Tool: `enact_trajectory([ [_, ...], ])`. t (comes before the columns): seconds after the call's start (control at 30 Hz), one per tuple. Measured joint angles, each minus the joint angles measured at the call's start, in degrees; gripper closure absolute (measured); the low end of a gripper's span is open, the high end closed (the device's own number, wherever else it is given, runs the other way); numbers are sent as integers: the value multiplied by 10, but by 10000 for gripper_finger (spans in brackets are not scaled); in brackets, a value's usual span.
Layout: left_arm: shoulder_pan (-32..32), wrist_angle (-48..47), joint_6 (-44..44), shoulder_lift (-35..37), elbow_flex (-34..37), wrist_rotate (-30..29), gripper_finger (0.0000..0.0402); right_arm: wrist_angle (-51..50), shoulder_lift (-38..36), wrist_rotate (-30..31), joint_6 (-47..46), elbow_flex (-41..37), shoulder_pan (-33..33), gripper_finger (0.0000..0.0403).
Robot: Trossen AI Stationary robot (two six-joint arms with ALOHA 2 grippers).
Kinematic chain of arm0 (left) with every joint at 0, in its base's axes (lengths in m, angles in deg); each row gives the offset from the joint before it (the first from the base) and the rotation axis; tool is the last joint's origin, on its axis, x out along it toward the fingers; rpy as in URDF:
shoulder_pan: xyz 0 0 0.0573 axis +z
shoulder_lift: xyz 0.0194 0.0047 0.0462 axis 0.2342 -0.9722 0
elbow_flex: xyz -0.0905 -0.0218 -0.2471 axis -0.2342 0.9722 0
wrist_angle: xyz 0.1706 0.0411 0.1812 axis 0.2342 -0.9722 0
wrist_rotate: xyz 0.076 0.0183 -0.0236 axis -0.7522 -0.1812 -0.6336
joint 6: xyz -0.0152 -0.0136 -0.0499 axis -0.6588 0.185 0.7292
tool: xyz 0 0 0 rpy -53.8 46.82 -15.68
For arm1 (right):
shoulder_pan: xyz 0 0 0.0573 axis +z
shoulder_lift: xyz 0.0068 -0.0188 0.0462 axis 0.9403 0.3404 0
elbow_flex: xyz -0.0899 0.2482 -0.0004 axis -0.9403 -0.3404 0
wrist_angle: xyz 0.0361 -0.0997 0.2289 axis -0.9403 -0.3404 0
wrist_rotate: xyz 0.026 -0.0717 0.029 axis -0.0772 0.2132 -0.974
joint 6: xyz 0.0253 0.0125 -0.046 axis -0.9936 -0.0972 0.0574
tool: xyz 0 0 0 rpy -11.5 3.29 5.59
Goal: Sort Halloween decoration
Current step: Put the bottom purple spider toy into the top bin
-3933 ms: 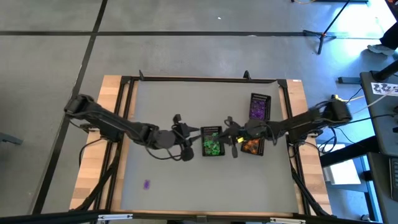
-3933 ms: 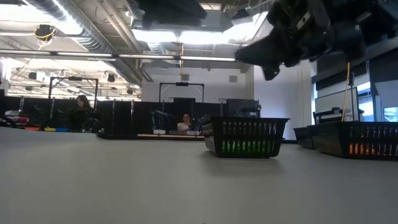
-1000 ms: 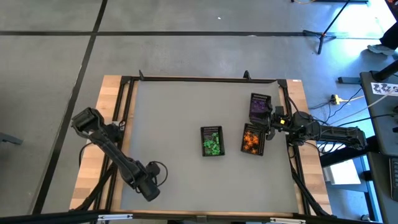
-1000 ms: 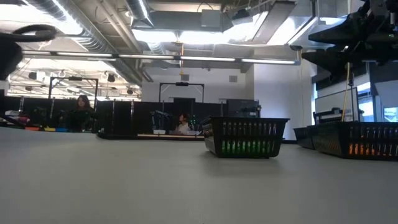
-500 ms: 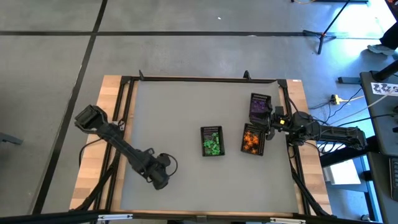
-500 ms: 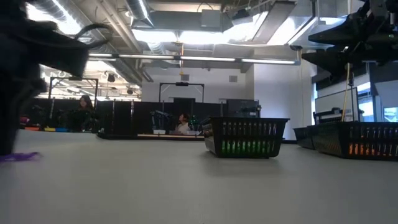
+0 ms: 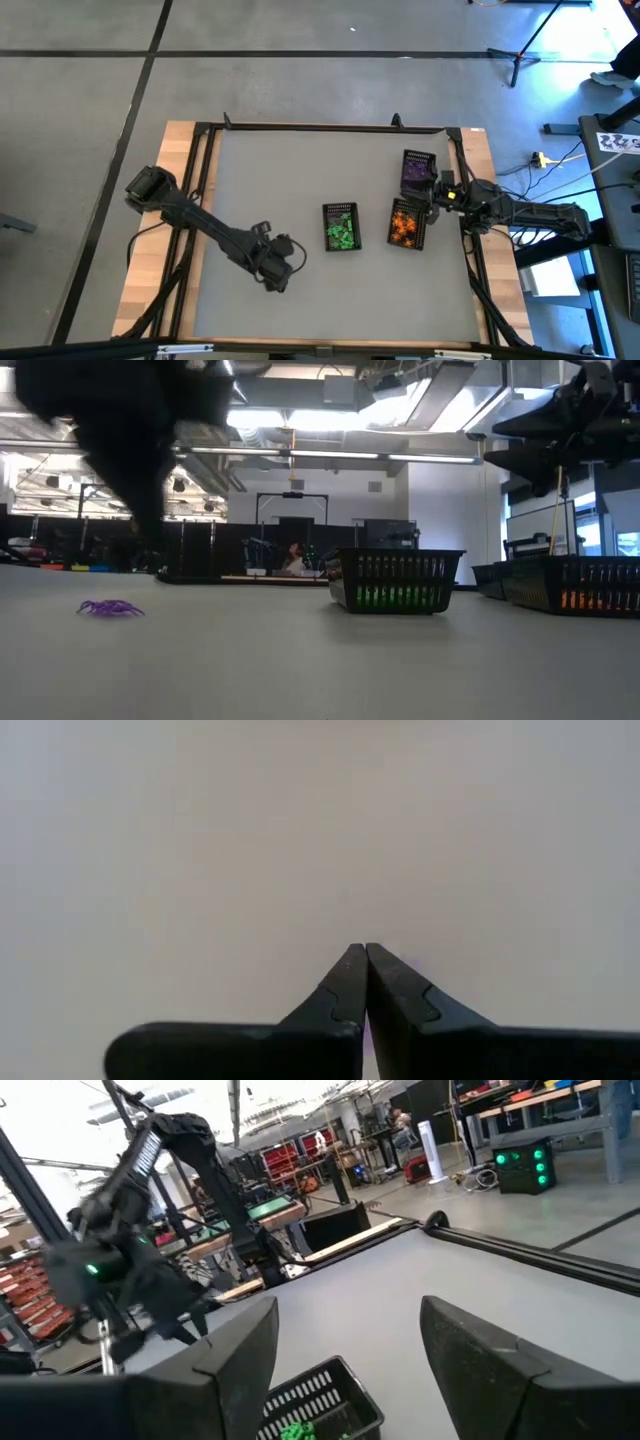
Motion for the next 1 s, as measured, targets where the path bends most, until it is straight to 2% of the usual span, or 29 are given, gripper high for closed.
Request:
enact_trajectory([
  [0.07, 4, -5, -26, 0, -24, -27, 401, 1, 8, 4, 0, 0, 0, 162],
  [0.17, 11, -5, -62, 1, -49, -31, 401, 1, 21, 10, 0, 0, 0, 162],
  [0.33, 16, -14, -57, 1, -35, 1, 401, 7, 40, 9, 0, 0, 0, 162],
  [0.53, 15, -10, -5, 1, 26, 84, 395, 12, 48, 9, 0, 0, 0, 162],
  [0.83, 12, 82, -5, 2, 90, 99, 296, 17, 48, 9, 0, 0, 0, 162],
  [1.0, 12, 92, -5, 5, 115, 102, 263, 17, 48, 9, 0, 0, 0, 162],
])
